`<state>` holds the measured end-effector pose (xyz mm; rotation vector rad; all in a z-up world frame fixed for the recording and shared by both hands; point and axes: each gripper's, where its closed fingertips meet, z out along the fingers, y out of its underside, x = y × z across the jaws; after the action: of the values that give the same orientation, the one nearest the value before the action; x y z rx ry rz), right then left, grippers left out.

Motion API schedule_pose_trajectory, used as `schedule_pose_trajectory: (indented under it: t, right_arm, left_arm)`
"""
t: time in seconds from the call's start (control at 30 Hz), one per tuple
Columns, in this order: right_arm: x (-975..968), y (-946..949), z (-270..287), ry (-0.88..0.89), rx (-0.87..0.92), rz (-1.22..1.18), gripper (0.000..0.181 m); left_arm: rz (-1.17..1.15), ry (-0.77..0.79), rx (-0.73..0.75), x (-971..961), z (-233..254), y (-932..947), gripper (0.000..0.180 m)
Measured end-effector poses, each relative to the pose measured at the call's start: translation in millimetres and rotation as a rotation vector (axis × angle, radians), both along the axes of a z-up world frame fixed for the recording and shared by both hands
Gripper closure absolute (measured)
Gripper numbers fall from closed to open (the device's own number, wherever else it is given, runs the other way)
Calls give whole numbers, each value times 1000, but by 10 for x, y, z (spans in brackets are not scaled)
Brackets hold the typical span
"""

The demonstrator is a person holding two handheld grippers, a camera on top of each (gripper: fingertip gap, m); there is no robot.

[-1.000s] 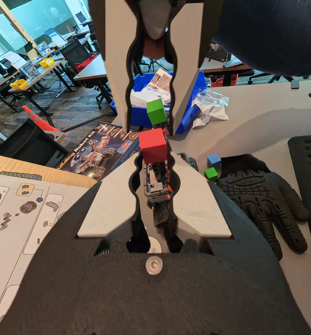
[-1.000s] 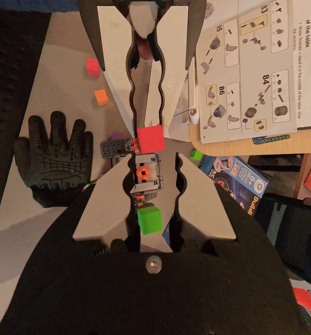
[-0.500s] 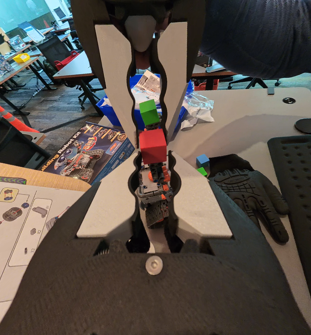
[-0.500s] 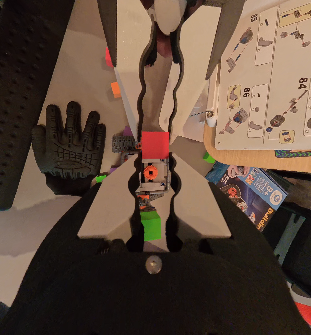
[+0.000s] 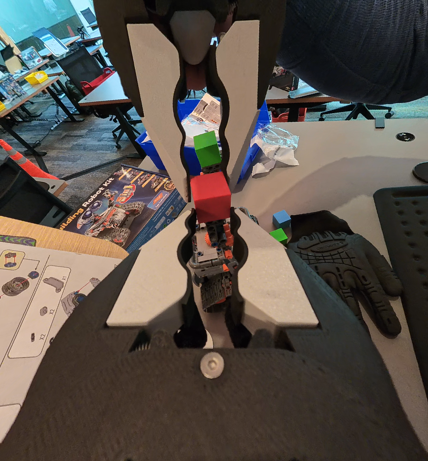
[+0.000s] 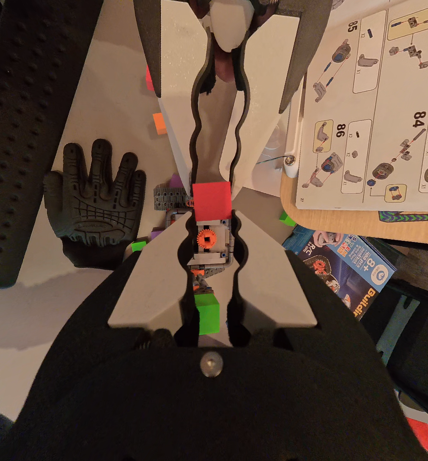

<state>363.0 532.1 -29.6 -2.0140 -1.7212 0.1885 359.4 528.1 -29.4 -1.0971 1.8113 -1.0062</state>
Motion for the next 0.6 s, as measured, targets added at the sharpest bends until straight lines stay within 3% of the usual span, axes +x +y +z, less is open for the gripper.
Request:
schedule_pose_trajectory:
  t: [0.33,0.6]
  right_arm:
    - [12,4,-22,1,-12,-8,154]
    - [70,-30,86,17,22,-32,134]
  left_arm:
    - [-5,10,-8,21,-2,6,155]
    - [21,12,-26,-74,-6,5,138]
